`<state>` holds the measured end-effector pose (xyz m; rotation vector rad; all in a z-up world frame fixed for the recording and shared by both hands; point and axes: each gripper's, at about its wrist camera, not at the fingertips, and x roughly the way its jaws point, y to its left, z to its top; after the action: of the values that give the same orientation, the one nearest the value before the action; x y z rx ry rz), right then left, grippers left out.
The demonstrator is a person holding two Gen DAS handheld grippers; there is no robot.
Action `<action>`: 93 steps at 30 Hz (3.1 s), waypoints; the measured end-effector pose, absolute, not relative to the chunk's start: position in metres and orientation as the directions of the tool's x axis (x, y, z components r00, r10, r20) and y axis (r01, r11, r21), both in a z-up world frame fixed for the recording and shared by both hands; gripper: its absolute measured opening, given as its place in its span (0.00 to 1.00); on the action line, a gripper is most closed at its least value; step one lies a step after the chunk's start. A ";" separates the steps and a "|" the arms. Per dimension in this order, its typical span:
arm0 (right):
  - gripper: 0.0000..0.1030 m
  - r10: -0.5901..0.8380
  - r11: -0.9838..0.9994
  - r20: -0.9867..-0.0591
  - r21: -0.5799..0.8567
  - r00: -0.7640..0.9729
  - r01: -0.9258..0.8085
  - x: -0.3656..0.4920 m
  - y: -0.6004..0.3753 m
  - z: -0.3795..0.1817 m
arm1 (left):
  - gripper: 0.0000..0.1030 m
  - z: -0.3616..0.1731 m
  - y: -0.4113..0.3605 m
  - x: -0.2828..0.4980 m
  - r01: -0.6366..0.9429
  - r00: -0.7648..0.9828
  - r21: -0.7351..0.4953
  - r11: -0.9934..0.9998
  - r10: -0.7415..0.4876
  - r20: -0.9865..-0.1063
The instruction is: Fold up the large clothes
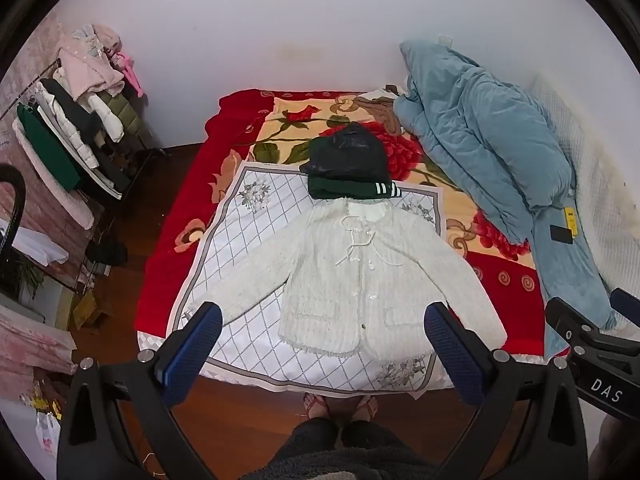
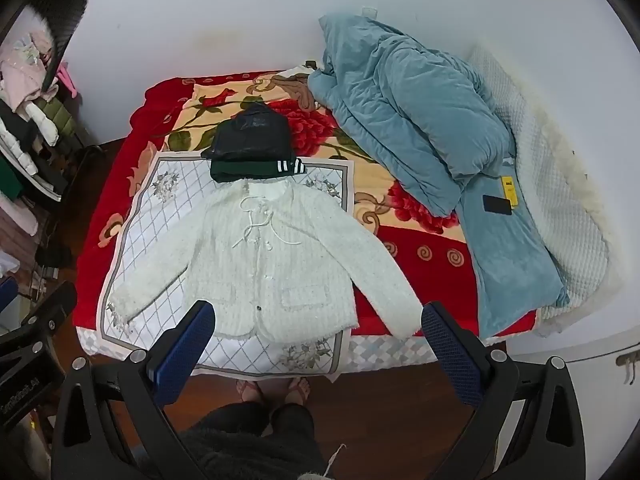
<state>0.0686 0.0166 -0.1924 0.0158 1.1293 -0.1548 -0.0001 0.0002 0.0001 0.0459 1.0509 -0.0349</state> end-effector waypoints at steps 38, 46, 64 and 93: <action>1.00 -0.121 0.989 -0.894 -0.074 0.432 0.124 0.067 0.027 -0.170 | 1.00 0.007 0.005 -0.004 0.042 0.514 0.013 0.999 -0.010 -0.858; 1.00 -0.122 0.989 -0.892 -0.074 0.435 0.125 0.067 0.025 -0.172 | 1.00 0.008 0.003 -0.002 0.045 0.517 0.014 0.999 -0.011 -0.856; 1.00 -0.122 0.989 -0.890 -0.074 0.439 0.126 0.070 0.021 -0.166 | 1.00 0.014 -0.003 0.004 0.048 0.523 0.013 0.999 -0.013 -0.852; 1.00 -0.116 0.989 -0.887 -0.063 0.446 0.131 0.077 0.027 -0.168 | 1.00 0.016 0.000 0.016 0.054 0.541 0.013 0.998 -0.019 -0.841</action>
<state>0.0768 0.0274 -0.1679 0.0152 1.0977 -0.1530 0.0157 -0.0002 0.0162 0.0386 0.9978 -0.0434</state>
